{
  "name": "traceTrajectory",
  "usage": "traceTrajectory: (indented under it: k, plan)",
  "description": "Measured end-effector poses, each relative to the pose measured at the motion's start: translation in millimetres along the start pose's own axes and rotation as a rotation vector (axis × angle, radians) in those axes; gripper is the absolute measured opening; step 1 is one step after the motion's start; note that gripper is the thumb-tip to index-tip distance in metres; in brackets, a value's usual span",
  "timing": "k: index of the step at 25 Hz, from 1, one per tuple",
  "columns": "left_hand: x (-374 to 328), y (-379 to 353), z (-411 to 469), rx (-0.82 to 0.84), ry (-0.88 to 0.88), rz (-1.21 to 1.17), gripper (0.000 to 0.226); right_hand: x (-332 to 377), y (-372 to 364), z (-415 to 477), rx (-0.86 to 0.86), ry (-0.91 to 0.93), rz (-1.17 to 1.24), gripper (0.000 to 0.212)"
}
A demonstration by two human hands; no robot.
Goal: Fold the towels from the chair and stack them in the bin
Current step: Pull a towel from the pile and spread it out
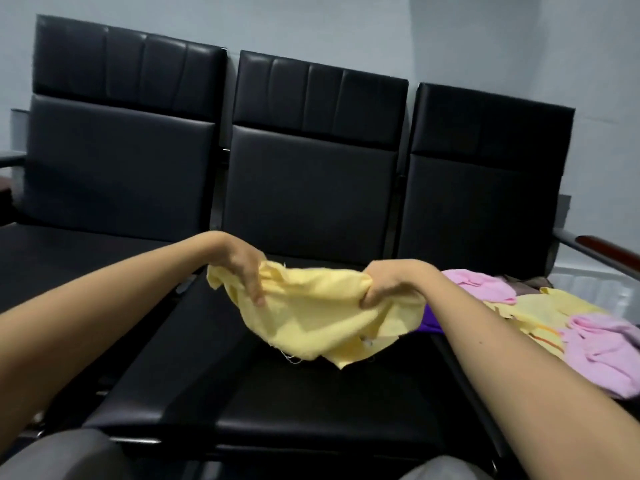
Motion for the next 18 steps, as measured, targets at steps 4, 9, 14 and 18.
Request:
traceTrajectory:
  k: [4, 9, 14, 18]
  plan:
    - [-2, -21, 18, 0.211, 0.042, 0.127, 0.021, -12, -25, 16, 0.416, -0.319, 0.137, 0.035]
    - [9, -18, 55, 0.283, 0.116, -0.181, 0.03, -32, -31, 48, 0.259, -0.424, 0.293, 0.037]
    - [4, 41, 98, -0.479, 0.033, 0.224, 0.029, -19, 18, 99, -0.214, -0.296, 0.08, 0.024]
    - [-17, 120, 91, -1.281, -0.067, -0.003, 0.016, 4, 97, 119, -0.895, -0.328, 0.078, 0.024]
Point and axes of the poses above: each hand's wrist, its own z-axis towards the middle knuckle, its own y-axis out of the back of the hand, x = y × z, the point moved 1 cm from there along z, towards the middle knuckle, and after that the axes turned 15 degrees about -x, right-handed, at the moved point
